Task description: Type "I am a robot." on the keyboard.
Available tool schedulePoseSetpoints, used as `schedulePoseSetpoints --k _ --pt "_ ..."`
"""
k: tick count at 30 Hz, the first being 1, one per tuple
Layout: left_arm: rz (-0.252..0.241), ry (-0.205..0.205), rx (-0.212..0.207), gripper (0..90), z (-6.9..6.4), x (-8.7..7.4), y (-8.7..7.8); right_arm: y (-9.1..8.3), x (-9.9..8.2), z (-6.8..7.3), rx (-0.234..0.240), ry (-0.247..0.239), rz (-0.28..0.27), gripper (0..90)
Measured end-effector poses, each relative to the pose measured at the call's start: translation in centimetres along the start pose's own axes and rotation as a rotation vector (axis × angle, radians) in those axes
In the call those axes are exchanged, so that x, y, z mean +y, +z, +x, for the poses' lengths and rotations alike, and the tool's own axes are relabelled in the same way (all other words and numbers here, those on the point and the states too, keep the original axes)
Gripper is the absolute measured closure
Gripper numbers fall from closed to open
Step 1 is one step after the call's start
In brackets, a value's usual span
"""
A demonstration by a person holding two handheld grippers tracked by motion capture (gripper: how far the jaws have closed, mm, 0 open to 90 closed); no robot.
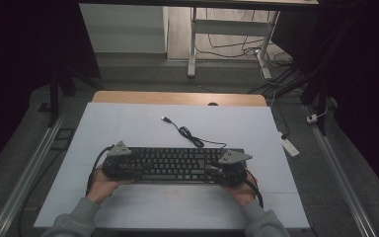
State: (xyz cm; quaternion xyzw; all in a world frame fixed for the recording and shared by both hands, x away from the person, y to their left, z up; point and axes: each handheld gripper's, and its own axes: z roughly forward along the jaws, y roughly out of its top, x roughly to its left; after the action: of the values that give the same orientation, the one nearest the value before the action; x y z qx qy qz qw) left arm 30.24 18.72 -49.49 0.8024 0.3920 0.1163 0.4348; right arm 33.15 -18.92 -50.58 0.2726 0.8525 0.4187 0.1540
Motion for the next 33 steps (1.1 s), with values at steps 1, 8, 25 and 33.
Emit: schedulePoseSetpoints --k 1,8,25,33 --pt "-0.002 -0.003 0.002 39.4 0.1 0.0 0.0 0.0 0.0 0.0 0.001 0.001 -0.001 58.2" --pt "0.004 -0.022 0.024 42.4 0.7 -0.2 -0.2 0.0 0.0 0.0 0.000 0.000 -0.001 58.2" --pt "0.061 -0.020 0.081 70.2 2.0 -0.9 -0.2 0.0 0.0 0.0 -0.002 -0.001 0.005 57.7" --pt "0.111 -0.008 0.108 88.8 2.4 -1.4 0.3 0.1 0.0 0.0 -0.001 0.000 0.005 57.6"
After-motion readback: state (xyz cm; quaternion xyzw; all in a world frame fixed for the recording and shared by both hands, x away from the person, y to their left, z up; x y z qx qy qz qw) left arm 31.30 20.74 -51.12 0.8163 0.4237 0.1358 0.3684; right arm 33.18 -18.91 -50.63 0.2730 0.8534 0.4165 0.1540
